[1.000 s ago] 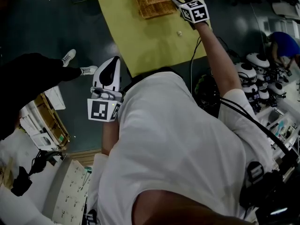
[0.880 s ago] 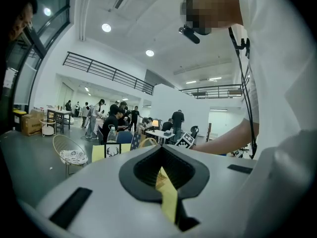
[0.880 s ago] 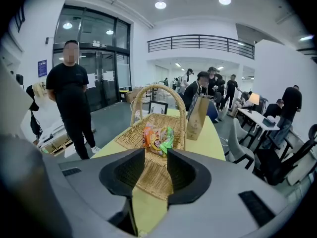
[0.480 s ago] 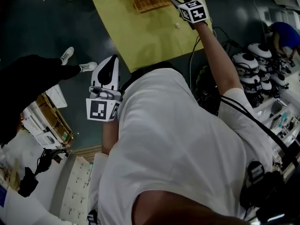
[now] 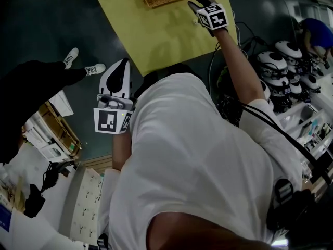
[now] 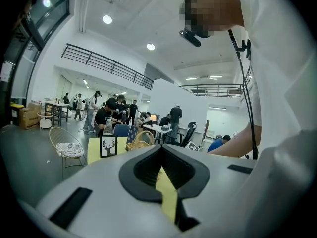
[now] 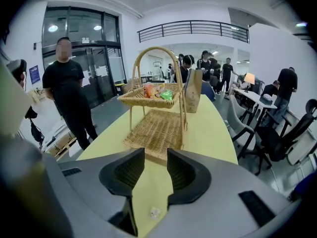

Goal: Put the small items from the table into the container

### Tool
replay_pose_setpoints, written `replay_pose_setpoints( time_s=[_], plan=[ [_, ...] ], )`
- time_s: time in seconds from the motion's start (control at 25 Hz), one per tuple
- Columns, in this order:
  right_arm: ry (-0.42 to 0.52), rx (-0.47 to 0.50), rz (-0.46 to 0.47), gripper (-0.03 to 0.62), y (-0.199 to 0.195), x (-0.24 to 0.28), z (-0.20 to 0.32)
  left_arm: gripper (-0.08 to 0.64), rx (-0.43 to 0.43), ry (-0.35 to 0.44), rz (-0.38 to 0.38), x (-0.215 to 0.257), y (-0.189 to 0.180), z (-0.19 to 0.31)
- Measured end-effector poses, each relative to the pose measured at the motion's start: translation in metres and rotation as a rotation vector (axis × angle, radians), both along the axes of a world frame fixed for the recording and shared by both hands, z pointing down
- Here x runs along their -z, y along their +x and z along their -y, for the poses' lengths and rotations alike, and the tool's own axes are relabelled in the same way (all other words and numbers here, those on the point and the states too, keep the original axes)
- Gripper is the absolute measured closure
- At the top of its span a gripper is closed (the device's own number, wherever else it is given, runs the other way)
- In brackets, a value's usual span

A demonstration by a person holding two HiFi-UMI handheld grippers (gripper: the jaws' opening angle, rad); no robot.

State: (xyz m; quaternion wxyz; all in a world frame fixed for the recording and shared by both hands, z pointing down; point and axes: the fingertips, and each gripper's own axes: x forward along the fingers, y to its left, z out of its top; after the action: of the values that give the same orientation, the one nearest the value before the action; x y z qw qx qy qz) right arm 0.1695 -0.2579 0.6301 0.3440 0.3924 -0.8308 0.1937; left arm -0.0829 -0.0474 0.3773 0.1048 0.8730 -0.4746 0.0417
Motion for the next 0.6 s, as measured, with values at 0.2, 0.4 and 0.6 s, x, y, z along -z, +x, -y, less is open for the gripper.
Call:
replay_pose_setpoints(
  time_s=[0.2, 0.4, 0.6],
  plan=[
    [-0.035, -0.008, -0.004, 0.44, 0.002, -0.021, -0.015, 0.552, -0.007, -0.019, 0.001, -0.006, 0.002, 0.003],
    [-0.064, -0.012, -0.014, 0.44, 0.004, -0.041, -0.026, 0.552, -0.011, -0.043, 0.004, -0.015, 0.003, 0.007],
    [-0.095, -0.016, -0.038, 0.44, 0.007, -0.063, -0.038, 0.552, -0.026, -0.07, 0.007, -0.024, 0.003, 0.01]
  ],
)
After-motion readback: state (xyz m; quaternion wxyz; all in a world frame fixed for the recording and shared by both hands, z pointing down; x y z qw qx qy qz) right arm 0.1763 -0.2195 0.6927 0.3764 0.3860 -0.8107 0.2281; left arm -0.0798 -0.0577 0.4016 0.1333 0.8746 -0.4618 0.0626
